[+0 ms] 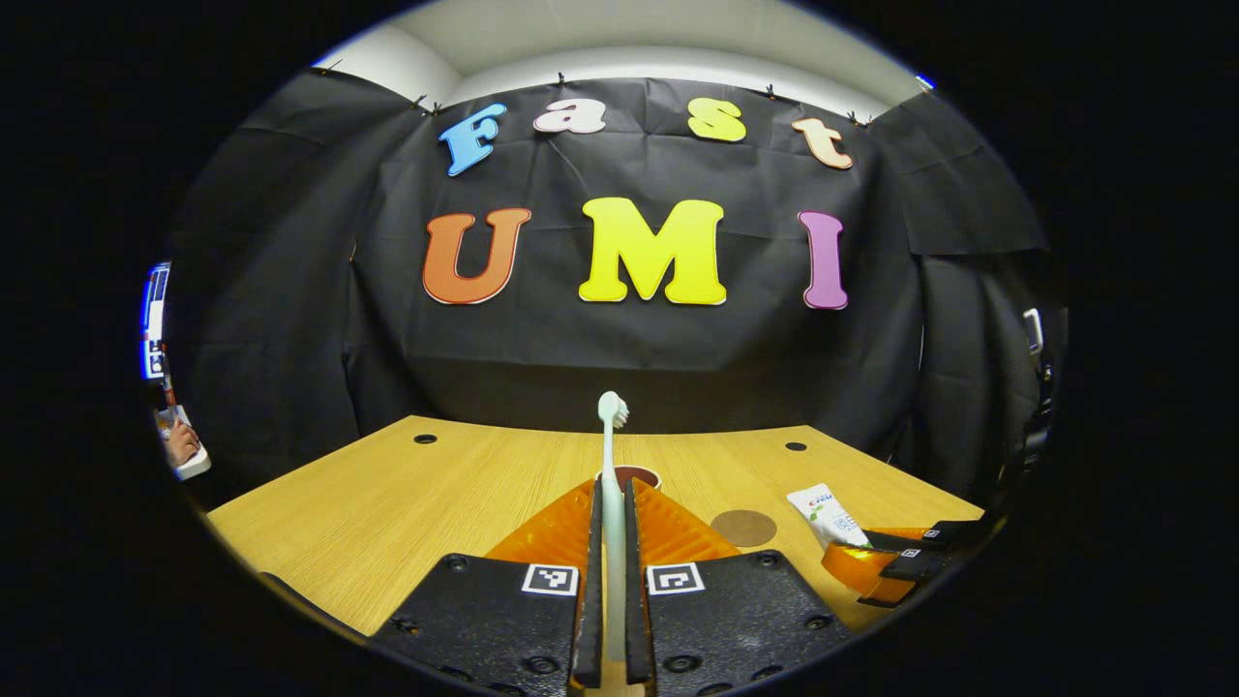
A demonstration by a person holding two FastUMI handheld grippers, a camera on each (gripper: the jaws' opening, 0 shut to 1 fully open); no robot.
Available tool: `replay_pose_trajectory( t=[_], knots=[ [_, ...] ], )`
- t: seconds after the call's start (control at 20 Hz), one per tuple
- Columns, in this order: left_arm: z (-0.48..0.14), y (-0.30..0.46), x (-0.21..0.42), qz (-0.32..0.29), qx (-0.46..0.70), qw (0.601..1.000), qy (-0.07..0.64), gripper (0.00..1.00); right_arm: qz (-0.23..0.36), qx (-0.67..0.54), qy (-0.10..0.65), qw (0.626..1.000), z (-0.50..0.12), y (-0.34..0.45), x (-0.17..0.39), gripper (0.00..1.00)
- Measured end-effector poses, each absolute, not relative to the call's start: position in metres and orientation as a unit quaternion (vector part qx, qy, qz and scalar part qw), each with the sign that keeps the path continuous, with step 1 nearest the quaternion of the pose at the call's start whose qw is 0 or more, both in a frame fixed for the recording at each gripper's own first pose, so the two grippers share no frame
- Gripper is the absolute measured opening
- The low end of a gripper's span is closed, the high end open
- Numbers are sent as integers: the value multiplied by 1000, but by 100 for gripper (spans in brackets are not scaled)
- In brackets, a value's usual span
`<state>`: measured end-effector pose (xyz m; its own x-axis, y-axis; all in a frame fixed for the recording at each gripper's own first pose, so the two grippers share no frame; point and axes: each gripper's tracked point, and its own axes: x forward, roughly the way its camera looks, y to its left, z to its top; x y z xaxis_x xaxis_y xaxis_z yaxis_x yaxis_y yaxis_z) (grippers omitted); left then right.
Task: Put the toothbrush and toothpaste on the desktop into the cup, then pick up the cup and place it on the coaster on the desktop.
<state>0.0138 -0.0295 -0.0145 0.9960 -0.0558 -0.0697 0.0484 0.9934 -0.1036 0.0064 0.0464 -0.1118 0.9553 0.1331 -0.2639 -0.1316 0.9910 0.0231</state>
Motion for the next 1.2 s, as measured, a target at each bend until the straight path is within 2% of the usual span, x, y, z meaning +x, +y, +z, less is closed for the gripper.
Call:
replay_pose_trajectory(
  t=[0.55, 0.95, 1.2],
  knots=[
    [36, -23, 106, -26, -21, 999, 19, 11, 87, -2, 96, 992, -91, 42, -8, 24],
    [22, -41, 169, -29, -15, 999, 37, 11, 79, 3, 113, 990, -108, 25, -4, 23],
    [8, -42, 177, -25, -24, 998, 54, 14, 77, 7, 121, 990, -116, 21, -1, 23]
  ],
)
